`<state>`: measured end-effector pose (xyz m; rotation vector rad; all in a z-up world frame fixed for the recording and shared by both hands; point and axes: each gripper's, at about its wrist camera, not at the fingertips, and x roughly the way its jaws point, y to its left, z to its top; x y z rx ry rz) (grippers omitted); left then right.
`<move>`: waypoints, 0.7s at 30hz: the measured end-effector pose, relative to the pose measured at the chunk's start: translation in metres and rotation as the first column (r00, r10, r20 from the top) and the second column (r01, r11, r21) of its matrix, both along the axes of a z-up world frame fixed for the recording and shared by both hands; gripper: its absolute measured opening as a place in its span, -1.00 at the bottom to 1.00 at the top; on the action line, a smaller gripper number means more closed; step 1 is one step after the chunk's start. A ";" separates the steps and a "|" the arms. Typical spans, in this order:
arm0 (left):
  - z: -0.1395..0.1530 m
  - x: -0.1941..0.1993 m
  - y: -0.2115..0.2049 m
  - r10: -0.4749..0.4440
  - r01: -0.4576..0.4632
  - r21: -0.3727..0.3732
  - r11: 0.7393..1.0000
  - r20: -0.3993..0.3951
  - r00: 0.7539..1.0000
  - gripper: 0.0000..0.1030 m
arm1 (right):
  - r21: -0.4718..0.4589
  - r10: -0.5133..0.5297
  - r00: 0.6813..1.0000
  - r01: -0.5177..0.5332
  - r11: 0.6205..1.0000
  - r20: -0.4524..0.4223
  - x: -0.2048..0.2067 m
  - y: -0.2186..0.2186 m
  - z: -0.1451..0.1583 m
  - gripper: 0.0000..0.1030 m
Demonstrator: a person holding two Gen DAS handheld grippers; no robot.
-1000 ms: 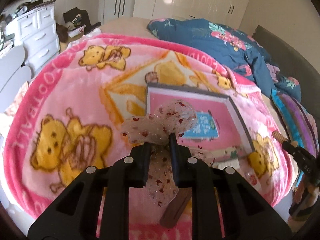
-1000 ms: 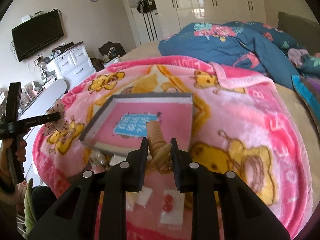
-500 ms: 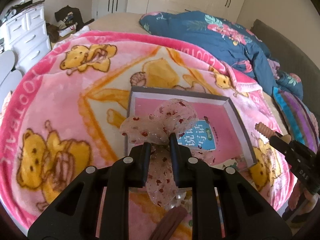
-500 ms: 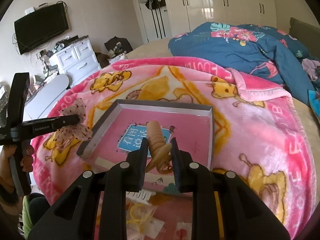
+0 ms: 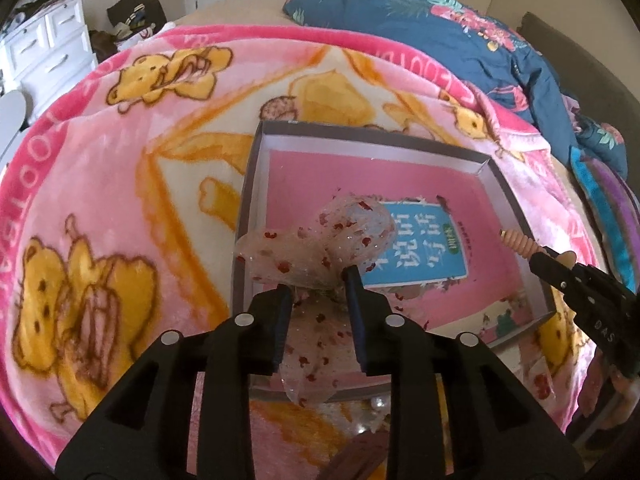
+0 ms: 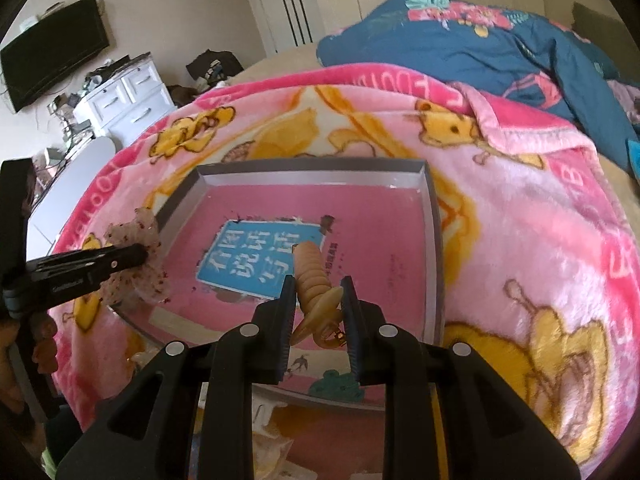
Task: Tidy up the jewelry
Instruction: 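Carry the bow with the left tool into the grey tray while the right tool drops the coiled clip there, then lift both open tools away from the tray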
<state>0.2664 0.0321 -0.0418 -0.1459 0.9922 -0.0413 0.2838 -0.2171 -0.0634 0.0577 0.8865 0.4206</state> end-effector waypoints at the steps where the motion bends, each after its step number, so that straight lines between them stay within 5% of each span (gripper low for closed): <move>1: -0.001 0.000 0.000 0.001 -0.001 0.004 1.000 -0.001 1.000 -0.60 | 0.000 -0.007 1.000 0.007 1.000 -0.004 0.001 0.000 -0.002 -0.58; 6: -0.003 -0.004 0.001 0.000 0.000 0.014 1.000 -0.004 1.000 -0.42 | 0.006 -0.036 0.999 0.036 0.999 -0.020 0.005 -0.005 -0.007 -0.51; 10: -0.001 -0.007 -0.001 -0.003 0.003 0.025 1.000 0.001 1.000 -0.37 | 0.039 -0.065 0.998 0.065 0.997 -0.001 -0.002 -0.015 0.002 0.13; 21: 0.024 -0.021 0.000 0.007 -0.009 0.033 0.999 0.056 0.998 0.31 | 0.083 -0.110 0.991 0.104 0.991 0.081 -0.039 -0.043 0.043 0.54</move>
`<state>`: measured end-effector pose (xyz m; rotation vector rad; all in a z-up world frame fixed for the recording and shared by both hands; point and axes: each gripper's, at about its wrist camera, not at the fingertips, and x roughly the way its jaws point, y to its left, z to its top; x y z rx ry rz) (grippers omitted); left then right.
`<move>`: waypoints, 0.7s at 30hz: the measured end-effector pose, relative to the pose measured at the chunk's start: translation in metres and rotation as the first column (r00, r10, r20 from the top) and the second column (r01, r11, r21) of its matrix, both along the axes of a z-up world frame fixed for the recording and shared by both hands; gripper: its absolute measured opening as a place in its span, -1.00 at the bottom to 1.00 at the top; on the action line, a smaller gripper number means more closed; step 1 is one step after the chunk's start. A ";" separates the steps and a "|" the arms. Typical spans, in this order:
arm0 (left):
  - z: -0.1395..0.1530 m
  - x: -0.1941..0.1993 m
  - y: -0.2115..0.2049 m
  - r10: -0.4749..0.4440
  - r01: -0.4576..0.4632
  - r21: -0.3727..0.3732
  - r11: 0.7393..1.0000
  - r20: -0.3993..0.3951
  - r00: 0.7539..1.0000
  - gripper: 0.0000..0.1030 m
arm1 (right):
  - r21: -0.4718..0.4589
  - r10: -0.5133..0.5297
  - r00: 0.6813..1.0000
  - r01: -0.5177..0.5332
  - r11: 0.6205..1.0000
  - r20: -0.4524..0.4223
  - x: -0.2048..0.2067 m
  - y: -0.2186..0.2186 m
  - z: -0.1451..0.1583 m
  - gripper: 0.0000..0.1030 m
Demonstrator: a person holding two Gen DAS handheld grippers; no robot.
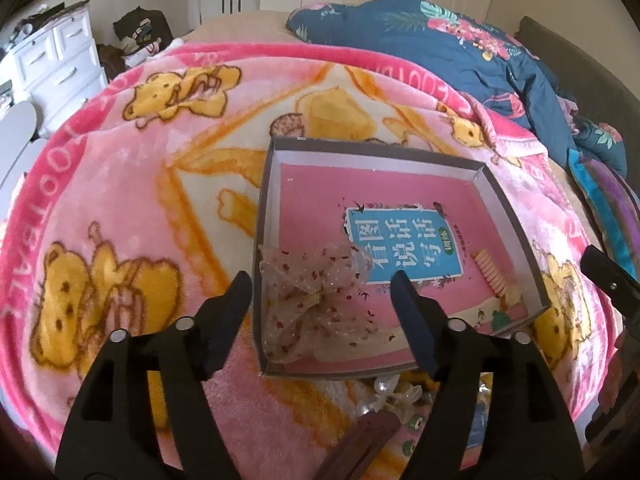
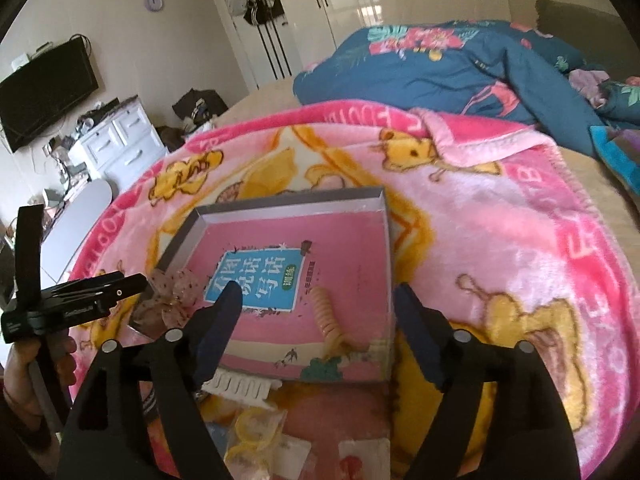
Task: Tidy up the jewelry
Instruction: 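Lift both open tools away from the tray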
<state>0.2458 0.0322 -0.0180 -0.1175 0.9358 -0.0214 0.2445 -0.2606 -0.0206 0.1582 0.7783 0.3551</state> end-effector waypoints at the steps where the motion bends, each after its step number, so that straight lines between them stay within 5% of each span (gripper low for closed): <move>1: 0.003 -0.002 0.001 0.002 -0.002 -0.002 1.000 0.007 1.000 0.35 | 0.002 -0.002 1.000 0.002 1.000 0.009 -0.005 -0.003 0.004 0.57; 9: 0.036 -0.030 0.003 0.029 -0.027 -0.027 0.999 0.077 0.997 0.80 | 0.011 -0.010 0.998 0.009 1.000 0.067 -0.038 -0.014 0.032 0.69; 21: 0.072 -0.074 0.006 0.031 -0.024 -0.052 0.998 0.151 0.988 0.82 | 0.041 -0.004 0.991 -0.001 0.999 0.134 -0.078 -0.018 0.069 0.77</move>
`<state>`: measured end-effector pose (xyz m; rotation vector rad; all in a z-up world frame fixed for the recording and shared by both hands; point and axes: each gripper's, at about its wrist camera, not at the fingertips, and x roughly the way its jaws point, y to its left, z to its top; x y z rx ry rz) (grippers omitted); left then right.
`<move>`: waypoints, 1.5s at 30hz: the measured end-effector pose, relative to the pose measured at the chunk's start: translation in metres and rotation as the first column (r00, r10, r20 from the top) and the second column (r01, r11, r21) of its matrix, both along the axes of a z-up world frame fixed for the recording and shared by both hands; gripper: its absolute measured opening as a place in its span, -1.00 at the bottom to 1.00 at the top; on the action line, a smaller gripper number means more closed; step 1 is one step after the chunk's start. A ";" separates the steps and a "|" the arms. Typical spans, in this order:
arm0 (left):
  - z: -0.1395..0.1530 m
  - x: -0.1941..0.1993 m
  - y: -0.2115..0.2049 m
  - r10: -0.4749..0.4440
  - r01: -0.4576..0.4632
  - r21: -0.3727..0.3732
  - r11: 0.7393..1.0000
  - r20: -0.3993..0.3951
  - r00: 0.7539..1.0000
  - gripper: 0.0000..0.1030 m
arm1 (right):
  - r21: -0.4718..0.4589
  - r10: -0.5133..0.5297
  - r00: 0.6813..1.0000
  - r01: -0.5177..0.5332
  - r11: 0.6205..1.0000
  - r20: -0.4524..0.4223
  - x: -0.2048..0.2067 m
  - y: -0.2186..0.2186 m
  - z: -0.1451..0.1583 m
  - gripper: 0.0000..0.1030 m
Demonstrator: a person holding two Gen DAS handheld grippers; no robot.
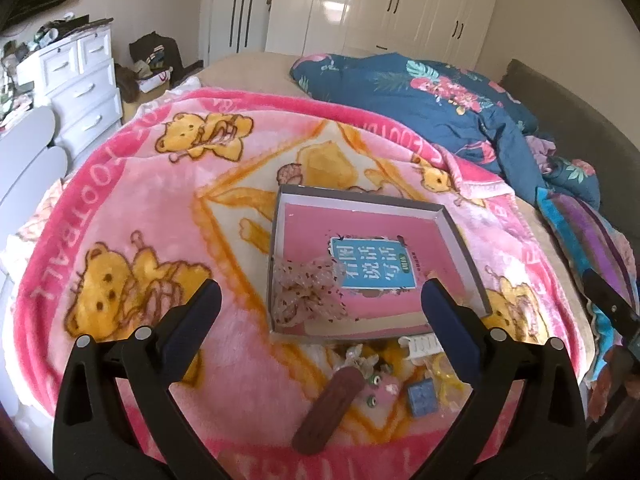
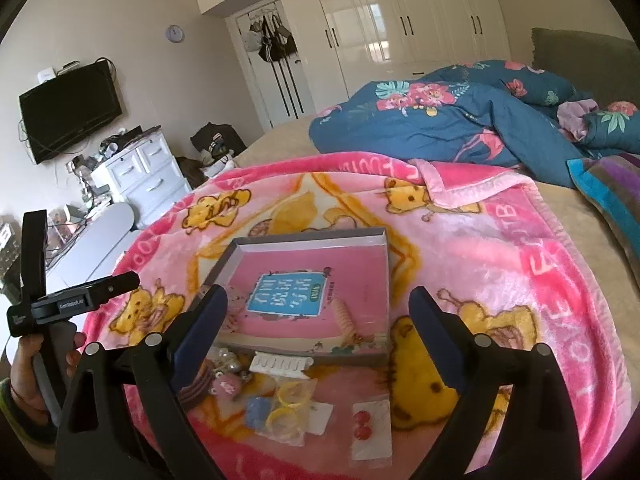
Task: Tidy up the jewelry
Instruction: 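Lift both open tools away from the tray, then grasp the long brown hair clip with the left tool while the right tool grasps the yellow hair-tie bag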
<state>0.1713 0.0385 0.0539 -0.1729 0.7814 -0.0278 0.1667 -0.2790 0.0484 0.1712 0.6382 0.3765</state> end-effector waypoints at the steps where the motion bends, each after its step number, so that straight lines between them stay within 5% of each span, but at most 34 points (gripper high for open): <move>1: 0.002 -0.004 0.000 -0.004 0.004 0.001 1.000 0.004 1.000 0.82 | -0.001 0.001 1.000 -0.001 1.000 0.004 -0.002 0.001 0.003 0.77; 19: -0.006 -0.057 -0.001 -0.017 0.018 0.052 0.999 -0.009 1.000 0.82 | -0.008 0.059 0.998 -0.059 0.998 0.038 -0.048 0.007 0.018 0.87; 45: -0.104 -0.069 -0.027 -0.077 0.107 0.148 0.983 -0.197 0.977 0.82 | -0.108 0.157 0.977 -0.173 0.979 -0.141 -0.065 0.046 -0.069 0.87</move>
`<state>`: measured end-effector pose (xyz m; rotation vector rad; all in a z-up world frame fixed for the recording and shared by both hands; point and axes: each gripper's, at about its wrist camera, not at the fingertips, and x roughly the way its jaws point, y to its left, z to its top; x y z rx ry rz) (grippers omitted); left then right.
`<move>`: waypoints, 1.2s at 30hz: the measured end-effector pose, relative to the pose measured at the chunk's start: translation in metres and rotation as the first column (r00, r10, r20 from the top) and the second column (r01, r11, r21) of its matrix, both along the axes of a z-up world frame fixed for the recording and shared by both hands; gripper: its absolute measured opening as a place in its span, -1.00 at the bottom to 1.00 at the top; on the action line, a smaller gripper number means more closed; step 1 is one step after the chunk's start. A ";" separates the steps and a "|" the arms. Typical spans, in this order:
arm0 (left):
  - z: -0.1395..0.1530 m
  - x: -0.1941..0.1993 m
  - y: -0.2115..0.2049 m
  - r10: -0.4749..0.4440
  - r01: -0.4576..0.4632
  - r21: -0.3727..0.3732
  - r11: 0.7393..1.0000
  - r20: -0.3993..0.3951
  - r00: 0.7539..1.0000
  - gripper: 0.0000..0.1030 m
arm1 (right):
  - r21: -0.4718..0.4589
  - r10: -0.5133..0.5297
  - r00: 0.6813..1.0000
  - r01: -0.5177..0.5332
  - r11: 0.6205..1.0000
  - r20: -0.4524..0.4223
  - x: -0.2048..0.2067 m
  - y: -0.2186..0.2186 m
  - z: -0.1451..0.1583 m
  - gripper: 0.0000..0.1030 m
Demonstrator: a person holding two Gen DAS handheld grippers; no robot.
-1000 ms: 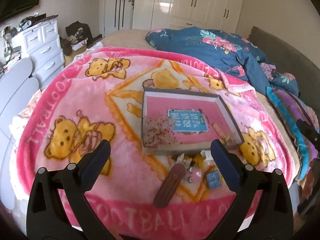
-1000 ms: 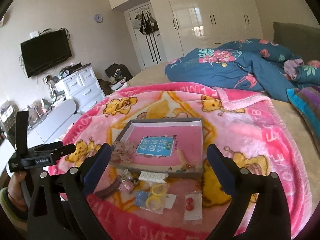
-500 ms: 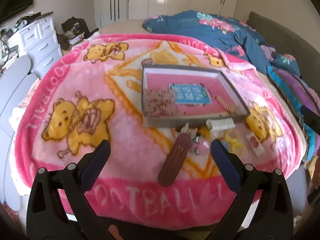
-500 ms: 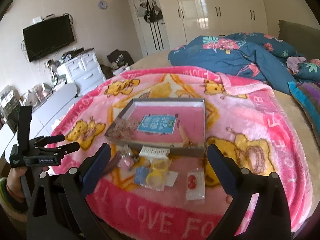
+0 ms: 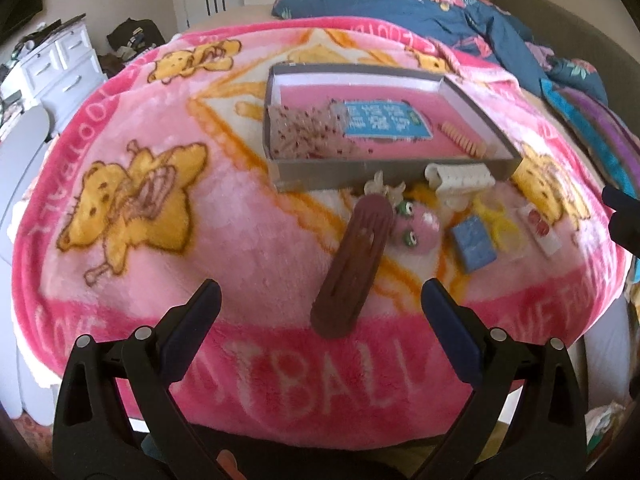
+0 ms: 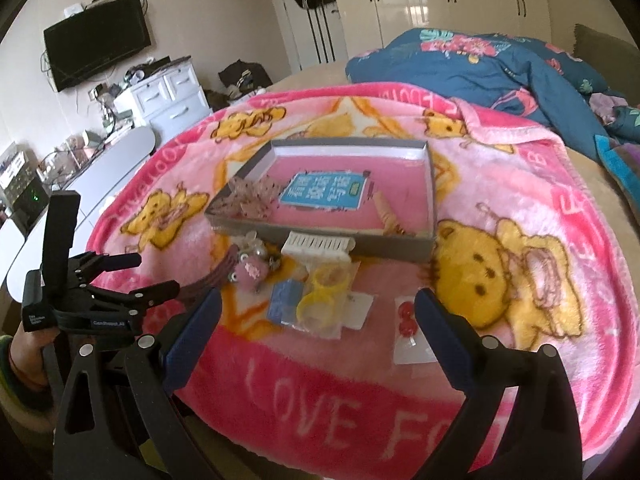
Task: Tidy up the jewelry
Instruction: 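Grasp the long brown hair clip with the left tool while the right tool grasps the yellow hair-tie bag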
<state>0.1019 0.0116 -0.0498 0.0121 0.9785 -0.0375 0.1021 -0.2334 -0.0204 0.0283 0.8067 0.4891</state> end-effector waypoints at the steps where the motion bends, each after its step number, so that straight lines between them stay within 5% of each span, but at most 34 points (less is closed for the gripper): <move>1: -0.004 0.001 -0.001 -0.004 0.004 0.006 1.000 -0.009 1.000 0.82 | -0.005 0.003 1.000 -0.003 1.000 -0.003 0.000 0.002 -0.002 0.87; 9: -0.028 0.011 -0.011 -0.047 0.050 0.055 0.997 -0.053 0.997 0.82 | -0.034 0.014 0.999 -0.016 0.999 -0.048 0.007 0.012 -0.024 0.87; 14: -0.042 0.024 -0.011 -0.066 0.067 0.012 0.998 -0.110 0.992 0.65 | -0.053 -0.003 0.997 -0.002 0.999 -0.081 0.019 0.017 -0.039 0.87; 19: -0.049 0.031 -0.018 -0.087 0.088 0.006 0.996 -0.132 0.987 0.25 | -0.062 -0.019 0.991 0.011 0.998 -0.132 0.037 0.023 -0.059 0.69; 24: -0.050 0.031 -0.027 -0.129 0.131 0.006 0.991 -0.123 0.984 -0.48 | -0.065 -0.034 0.985 0.023 0.998 -0.171 0.053 0.028 -0.073 0.52; 36: -0.036 0.023 -0.001 -0.080 0.070 -0.115 0.991 -0.083 0.993 -0.53 | -0.054 -0.018 0.980 0.008 0.998 -0.201 0.073 0.041 -0.082 0.02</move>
